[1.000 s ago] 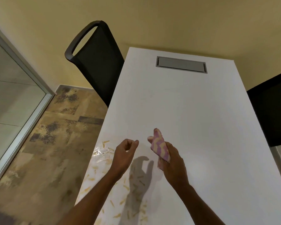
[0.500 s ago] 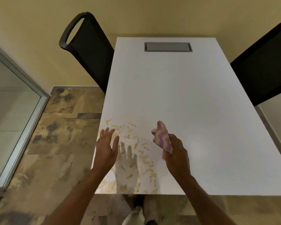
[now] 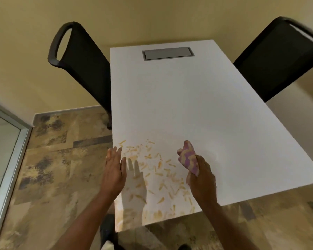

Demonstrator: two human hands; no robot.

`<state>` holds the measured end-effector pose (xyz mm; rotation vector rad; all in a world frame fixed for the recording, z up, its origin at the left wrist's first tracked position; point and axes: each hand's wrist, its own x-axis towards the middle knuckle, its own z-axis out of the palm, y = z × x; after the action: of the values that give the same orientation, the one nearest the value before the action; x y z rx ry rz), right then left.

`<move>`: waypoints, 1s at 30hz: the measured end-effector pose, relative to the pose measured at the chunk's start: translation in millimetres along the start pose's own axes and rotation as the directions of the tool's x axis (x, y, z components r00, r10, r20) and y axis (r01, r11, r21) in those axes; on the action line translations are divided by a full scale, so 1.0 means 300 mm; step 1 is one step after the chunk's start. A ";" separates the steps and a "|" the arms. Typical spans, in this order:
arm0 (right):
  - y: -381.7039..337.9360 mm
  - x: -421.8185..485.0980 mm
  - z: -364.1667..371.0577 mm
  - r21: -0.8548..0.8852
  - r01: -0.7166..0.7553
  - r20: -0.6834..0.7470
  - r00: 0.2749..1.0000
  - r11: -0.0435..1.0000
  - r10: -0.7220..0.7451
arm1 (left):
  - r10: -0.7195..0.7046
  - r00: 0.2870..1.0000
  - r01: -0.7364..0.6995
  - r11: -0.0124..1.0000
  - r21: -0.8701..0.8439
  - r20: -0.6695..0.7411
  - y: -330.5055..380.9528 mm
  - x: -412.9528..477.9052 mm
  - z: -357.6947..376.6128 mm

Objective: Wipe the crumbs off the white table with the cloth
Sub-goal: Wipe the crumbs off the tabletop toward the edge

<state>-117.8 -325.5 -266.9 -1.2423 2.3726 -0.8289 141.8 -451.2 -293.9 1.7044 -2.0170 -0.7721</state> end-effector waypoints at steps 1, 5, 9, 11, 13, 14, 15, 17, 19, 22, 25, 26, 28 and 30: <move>-0.046 0.006 0.051 0.013 -0.031 -0.038 0.999 0.999 0.031 | 0.016 0.999 -0.016 1.000 0.001 0.031 -0.052 0.043 -0.017; -0.157 0.026 0.152 0.011 -0.060 -0.127 0.990 0.998 0.061 | 0.092 0.989 -0.093 0.996 0.002 0.116 -0.123 0.150 -0.047; -0.300 0.020 0.257 -0.040 -0.204 -0.198 0.961 0.978 0.193 | 0.200 0.923 -0.185 0.980 -0.076 0.328 -0.153 0.284 -0.112; -0.355 0.010 0.280 -0.075 -0.218 -0.230 0.953 0.973 0.196 | 0.187 0.858 -0.094 0.973 -0.212 0.478 -0.113 0.314 -0.137; -0.407 0.005 0.298 -0.114 -0.228 -0.238 0.951 0.967 0.196 | 0.172 0.793 0.018 0.952 -0.305 0.584 -0.064 0.346 -0.144; -0.428 0.001 0.307 -0.138 -0.233 -0.237 0.952 0.963 0.196 | 0.178 0.768 0.048 0.941 -0.334 0.615 -0.041 0.359 -0.142; -0.445 0.001 0.314 -0.158 -0.237 -0.237 0.952 0.959 0.196 | 0.196 0.751 0.047 0.936 -0.348 0.630 -0.019 0.371 -0.140; -0.468 0.009 0.325 -0.170 -0.245 -0.249 0.948 0.955 0.199 | 0.256 0.744 -0.055 0.944 -0.325 0.617 0.013 0.394 -0.134; -0.482 0.024 0.337 -0.177 -0.258 -0.257 0.944 0.950 0.209 | 0.323 0.750 -0.197 0.942 -0.272 0.577 0.029 0.426 -0.128; -0.483 0.062 0.350 -0.187 -0.263 -0.294 0.934 0.946 0.202 | 0.415 0.743 -0.374 0.908 -0.189 0.525 0.026 0.495 -0.103; -0.468 0.106 0.367 -0.204 -0.263 -0.335 0.924 0.943 0.185 | 0.491 0.719 -0.517 0.851 -0.094 0.492 -0.006 0.574 -0.069; -0.464 0.119 0.376 -0.211 -0.271 -0.345 0.920 0.939 0.188 | 0.513 0.706 -0.556 0.828 -0.065 0.489 -0.016 0.601 -0.060; -0.456 0.150 0.401 -0.221 -0.294 -0.365 0.909 0.930 0.201 | 0.548 0.684 -0.613 0.789 -0.027 0.481 -0.033 0.657 -0.043; -0.450 0.188 0.436 -0.238 -0.320 -0.386 0.898 0.917 0.213 | 0.580 0.655 -0.666 0.746 0.009 0.485 -0.047 0.718 -0.025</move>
<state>5.7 -477.2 -284.2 -0.8800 2.9676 -0.6674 117.1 -665.1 -309.0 0.7827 -2.8406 -0.7829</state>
